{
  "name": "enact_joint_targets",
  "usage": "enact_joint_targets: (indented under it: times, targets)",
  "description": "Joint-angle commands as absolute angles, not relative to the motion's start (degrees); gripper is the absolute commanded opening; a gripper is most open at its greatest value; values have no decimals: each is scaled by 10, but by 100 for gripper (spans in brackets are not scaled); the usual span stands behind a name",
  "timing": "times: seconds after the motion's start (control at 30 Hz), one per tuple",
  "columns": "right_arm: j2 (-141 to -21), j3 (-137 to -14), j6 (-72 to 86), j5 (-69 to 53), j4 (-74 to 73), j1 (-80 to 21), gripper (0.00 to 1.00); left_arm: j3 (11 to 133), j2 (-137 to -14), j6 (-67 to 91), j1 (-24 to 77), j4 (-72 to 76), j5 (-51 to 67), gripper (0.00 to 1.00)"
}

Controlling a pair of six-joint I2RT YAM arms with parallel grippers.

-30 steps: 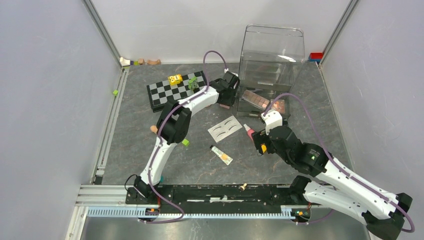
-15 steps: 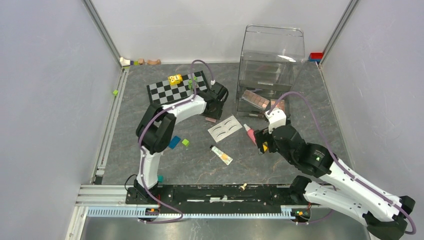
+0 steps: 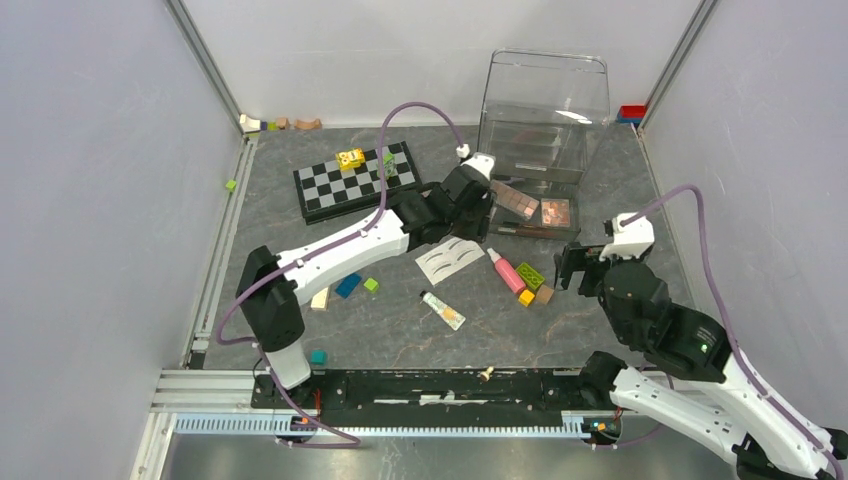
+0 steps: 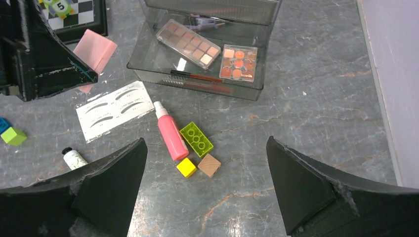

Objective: Organize the makeup
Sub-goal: Pick up the makeup from the center of the board, then place the makeup in the drawer.

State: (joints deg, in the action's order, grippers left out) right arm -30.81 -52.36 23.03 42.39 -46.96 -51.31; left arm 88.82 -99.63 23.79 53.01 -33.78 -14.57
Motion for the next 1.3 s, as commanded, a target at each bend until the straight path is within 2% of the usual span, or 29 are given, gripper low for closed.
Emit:
enact_joint_targets:
  times: [0.0,0.73,1.27]
  targets:
    - [-286,-531,268,460,-484,-512,97,969,-1026,271,548,-317,-166,51]
    - [-258,-523,283,446,-514,-512,97,1149,-1210,247,541,-259,-197,51]
    - [-253,-523,284,440,-520,-513,97,1186,-1283,265,520,-257,-219,51]
